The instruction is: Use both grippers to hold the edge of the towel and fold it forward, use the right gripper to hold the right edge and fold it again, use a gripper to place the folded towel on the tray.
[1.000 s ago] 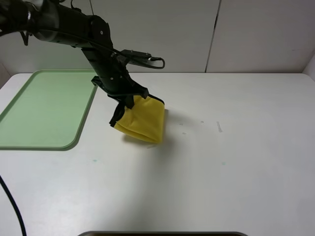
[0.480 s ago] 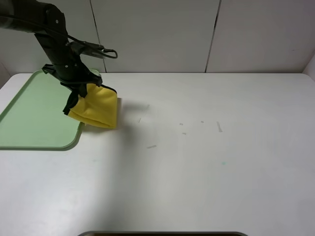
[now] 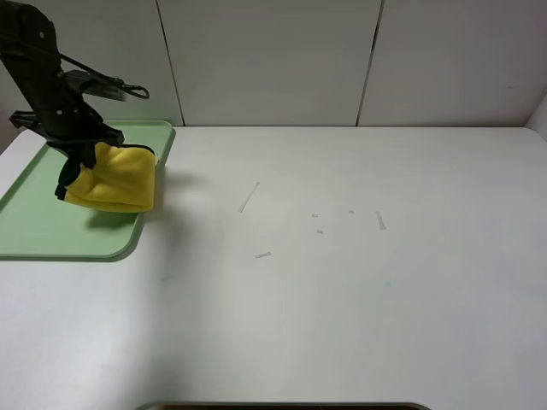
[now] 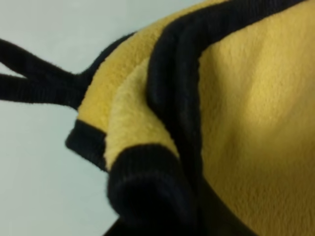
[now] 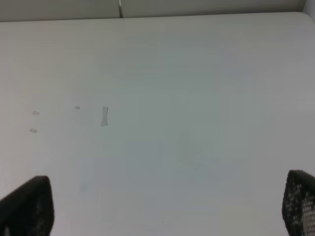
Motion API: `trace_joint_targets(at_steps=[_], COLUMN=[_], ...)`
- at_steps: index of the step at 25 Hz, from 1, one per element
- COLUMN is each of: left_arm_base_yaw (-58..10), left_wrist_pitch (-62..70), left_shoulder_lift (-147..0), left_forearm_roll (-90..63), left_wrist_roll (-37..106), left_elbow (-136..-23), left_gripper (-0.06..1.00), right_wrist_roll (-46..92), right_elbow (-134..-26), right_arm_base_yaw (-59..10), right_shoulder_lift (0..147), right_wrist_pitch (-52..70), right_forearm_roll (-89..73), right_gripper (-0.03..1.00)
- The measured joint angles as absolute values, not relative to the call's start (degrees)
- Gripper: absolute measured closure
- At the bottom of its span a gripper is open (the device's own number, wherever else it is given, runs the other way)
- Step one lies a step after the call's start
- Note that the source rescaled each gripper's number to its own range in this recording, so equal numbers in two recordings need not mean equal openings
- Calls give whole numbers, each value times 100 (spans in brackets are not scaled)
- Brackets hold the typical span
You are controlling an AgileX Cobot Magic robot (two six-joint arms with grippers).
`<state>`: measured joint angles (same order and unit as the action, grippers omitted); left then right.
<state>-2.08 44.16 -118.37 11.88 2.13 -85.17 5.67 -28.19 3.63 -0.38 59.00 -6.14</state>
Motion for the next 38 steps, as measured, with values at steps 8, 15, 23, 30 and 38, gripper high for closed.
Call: trace_joint_targets(at_steps=[8,15,23,30,38], left_arm_base_yaw=[97,120,120,120,120], left_wrist_pitch=[4466,4435,4400,4428,4503], left_shoulder_lift=[-11837,-11837,-11837,-11837,-11837], left_forearm_roll=[1270,1395,1402,1401,1401], left_wrist_roll=[213,213,294,314,314], left_elbow=[-8517,-8517,-8517,-8517,-8517], left_gripper=[88,88,42,-4,-5], right_wrist_roll=[567,567,567,567,567], right_elbow=[-2819,-2819,-2819,-2819,-2819], right_arm_base_yaw=[363,363,363,363,363], right_shoulder_lift=[-38,-38,-38,-38,-38], right_wrist_pitch=[5900,5900,5900,5900,5900], right_forearm_roll=[-614,-614,-614,-614,-614], right_gripper=[-3,-3,-3,-3,-3])
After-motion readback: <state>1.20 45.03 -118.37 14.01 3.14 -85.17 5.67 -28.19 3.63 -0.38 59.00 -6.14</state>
